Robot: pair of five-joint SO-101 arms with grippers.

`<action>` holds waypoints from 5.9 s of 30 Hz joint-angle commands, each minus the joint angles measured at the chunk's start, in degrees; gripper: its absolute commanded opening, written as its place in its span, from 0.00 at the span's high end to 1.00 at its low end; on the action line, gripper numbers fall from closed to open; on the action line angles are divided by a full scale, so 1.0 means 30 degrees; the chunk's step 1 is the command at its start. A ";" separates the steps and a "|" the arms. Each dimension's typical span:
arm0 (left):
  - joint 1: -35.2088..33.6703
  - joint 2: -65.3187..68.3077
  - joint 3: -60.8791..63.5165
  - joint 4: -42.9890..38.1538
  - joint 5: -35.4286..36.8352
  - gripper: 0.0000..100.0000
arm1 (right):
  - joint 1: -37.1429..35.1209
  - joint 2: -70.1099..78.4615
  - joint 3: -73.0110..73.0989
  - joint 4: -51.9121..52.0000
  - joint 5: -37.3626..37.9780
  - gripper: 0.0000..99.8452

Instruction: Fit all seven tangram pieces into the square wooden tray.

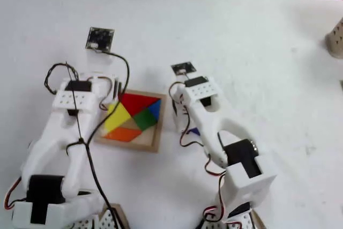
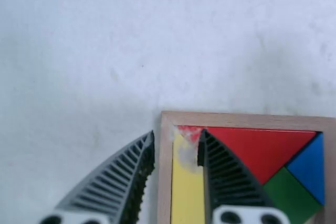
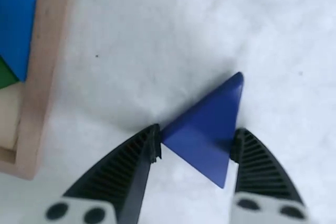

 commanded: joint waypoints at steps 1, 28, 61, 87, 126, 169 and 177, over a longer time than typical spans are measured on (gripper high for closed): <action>0.0103 -0.0044 -0.0205 -0.0264 0.0264 0.85 | 0.0015 -0.0103 -0.0527 0.0278 0.0117 0.81; 0.0073 -0.0103 -0.0205 -0.0352 0.0264 0.85 | 0.1597 -0.3736 0.0440 0.0278 0.0264 0.93; 0.0103 -0.0073 -0.0205 -0.0410 0.0264 0.85 | 0.0366 -0.0337 -0.1055 -0.5348 -0.9201 0.70; 0.0103 -0.0073 -0.0205 -0.0410 0.0264 0.85 | 0.1158 -0.0190 -0.1055 -0.5084 -0.9172 0.87; -0.3648 -0.0044 -0.1026 -0.1641 0.4864 0.85 | -0.1861 -0.6227 -0.1963 0.0454 0.1143 0.87; -0.4586 -0.0044 -0.0938 -0.2110 0.6125 0.85 | -0.8366 -0.7399 0.0762 -0.1744 1.7289 0.66; -0.3385 -0.0190 -0.1084 -0.1201 0.4630 0.86 | -0.3443 -1.0652 0.0733 -0.1304 1.0608 0.97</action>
